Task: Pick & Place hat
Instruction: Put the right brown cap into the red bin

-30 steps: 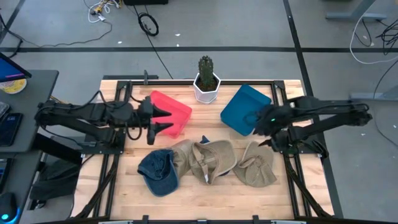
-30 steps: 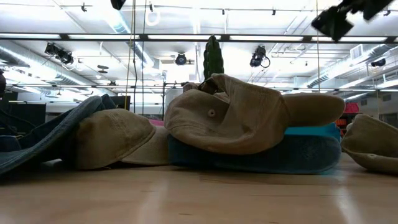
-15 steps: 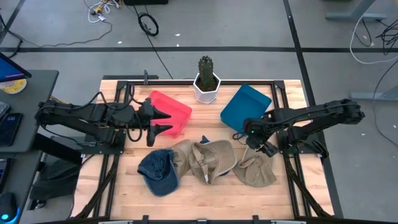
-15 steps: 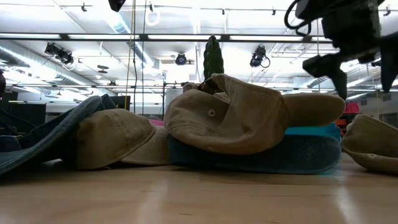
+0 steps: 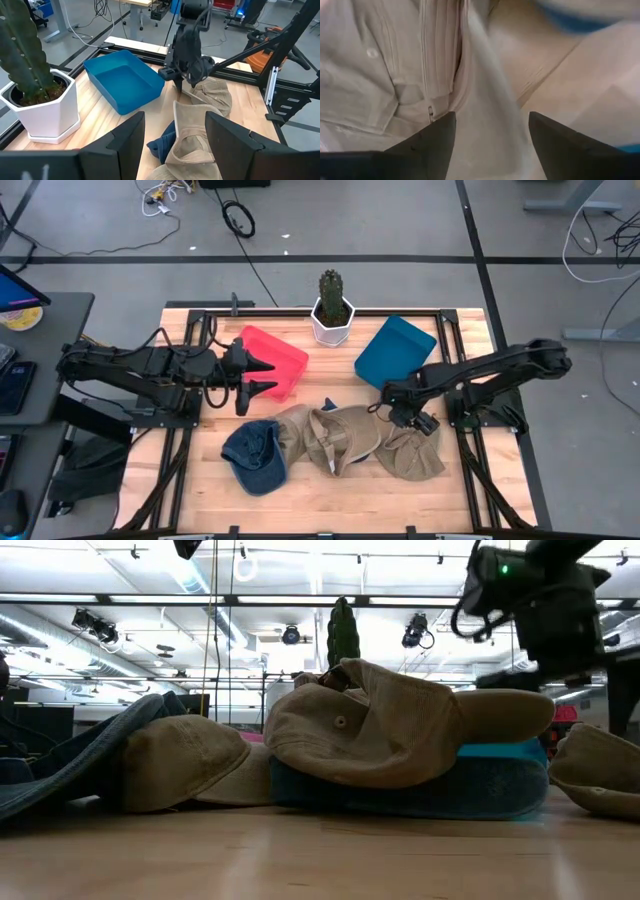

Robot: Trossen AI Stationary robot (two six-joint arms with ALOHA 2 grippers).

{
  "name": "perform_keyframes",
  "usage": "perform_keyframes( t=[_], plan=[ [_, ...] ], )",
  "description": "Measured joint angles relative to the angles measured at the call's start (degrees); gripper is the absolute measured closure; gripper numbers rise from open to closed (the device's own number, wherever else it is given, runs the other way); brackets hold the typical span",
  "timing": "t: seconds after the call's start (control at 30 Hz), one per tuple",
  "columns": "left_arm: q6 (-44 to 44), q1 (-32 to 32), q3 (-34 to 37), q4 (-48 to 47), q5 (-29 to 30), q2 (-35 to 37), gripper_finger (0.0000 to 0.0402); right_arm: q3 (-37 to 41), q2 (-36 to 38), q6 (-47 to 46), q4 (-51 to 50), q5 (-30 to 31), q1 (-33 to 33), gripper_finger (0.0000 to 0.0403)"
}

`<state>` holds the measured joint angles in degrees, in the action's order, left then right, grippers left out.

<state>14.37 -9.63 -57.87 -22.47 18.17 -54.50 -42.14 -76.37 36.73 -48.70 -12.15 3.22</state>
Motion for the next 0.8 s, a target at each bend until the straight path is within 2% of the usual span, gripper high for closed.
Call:
perform_keyframes(
  t=[0.17, 0.27, 0.43, 0.53, 0.8],
  plan=[
    [0.01, 0.0, 0.0, -0.16, 0.0, 0.0, 0.0191, 1.12, -2.44, 0.17, 0.52, 2.82, -0.02, 0.0186],
    [0.0, 0.0, 0.0, -0.16, 0.0, 0.0, 0.0191, 0.96, -2.69, -0.09, 0.43, 4.05, 0.09, 0.0224],
    [-0.02, 0.02, 0.0, -0.16, 0.0, 0.0, 0.0191, -0.74, -2.66, -0.4, -1.86, 6.82, 0.98, 0.0321],
    [-0.04, 0.02, 0.0, -0.15, 0.0, 0.0, 0.0191, -2.52, -2.61, -1.68, -4.38, 6.46, 1.61, 0.0381],
    [-0.07, 0.02, 0.0, -0.16, 0.0, 0.0, 0.0191, -9.28, -2.61, -3.74, -13.63, 7.57, 4.33, 0.0395]
  ],
)
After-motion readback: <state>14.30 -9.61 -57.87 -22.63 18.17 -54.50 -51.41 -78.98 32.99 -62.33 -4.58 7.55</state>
